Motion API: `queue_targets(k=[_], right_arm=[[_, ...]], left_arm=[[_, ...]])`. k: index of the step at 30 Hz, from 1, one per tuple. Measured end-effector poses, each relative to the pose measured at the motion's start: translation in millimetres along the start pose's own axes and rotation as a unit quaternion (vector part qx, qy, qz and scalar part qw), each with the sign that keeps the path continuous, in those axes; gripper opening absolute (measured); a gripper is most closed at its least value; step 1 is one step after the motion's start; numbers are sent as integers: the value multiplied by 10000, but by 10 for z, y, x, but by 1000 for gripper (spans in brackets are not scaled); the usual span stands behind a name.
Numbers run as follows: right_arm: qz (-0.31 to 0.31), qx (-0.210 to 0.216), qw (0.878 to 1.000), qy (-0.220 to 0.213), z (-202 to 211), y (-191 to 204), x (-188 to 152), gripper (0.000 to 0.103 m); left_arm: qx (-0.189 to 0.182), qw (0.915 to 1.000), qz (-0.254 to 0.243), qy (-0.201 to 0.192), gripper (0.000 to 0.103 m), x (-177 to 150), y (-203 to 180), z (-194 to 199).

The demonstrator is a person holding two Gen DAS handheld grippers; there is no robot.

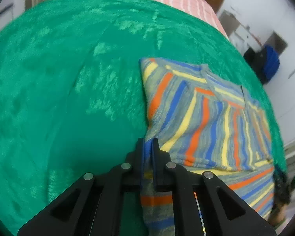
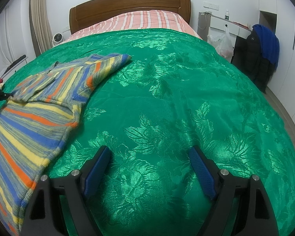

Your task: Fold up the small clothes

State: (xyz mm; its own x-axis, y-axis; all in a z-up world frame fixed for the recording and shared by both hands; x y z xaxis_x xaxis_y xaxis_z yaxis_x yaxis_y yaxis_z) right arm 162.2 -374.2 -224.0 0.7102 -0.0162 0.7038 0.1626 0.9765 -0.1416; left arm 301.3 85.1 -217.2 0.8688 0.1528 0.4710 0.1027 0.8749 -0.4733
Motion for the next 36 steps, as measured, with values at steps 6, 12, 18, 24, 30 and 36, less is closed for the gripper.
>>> queue_targets(k=[6, 12, 18, 24, 30, 36], right_arm=[[-16, 20, 10000, 0, 2, -2, -5, 83], [-13, 19, 10000, 1, 2, -11, -6, 83], [-14, 22, 10000, 1, 2, -5, -5, 83], [-12, 20, 10000, 0, 3, -9, -7, 83], [-3, 5, 10000, 0, 3, -6, -8, 83], [2, 2, 10000, -1, 4, -10, -9, 83]], left_arm=[[461, 9971, -605, -54, 72, -140, -145, 143], [776, 9937, -800, -143, 82, -347, 28, 527], [1374, 9834, -784, -884, 96, -460, 386, 1015], [2001, 9737, -446, -991, 100, -652, 940, 840], [2095, 9682, -525, -1265, 103, -666, 930, 805], [2047, 9688, -511, -1302, 103, -694, 941, 832]])
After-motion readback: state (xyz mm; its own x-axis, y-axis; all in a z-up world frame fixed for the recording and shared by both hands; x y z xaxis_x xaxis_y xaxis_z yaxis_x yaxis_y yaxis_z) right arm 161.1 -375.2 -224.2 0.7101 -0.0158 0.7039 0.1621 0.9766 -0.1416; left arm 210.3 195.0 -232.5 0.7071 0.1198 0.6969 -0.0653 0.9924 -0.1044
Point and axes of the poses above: each gripper's, at about its wrist camera, not at the fingertips, and z roughly against the way its jaws point, y to its left, x to its top, the point moved 5 cm from there along -z, roughly the way its jaws point, and after that the axes turned 11 degrees about -x, right-handed, at the moved point
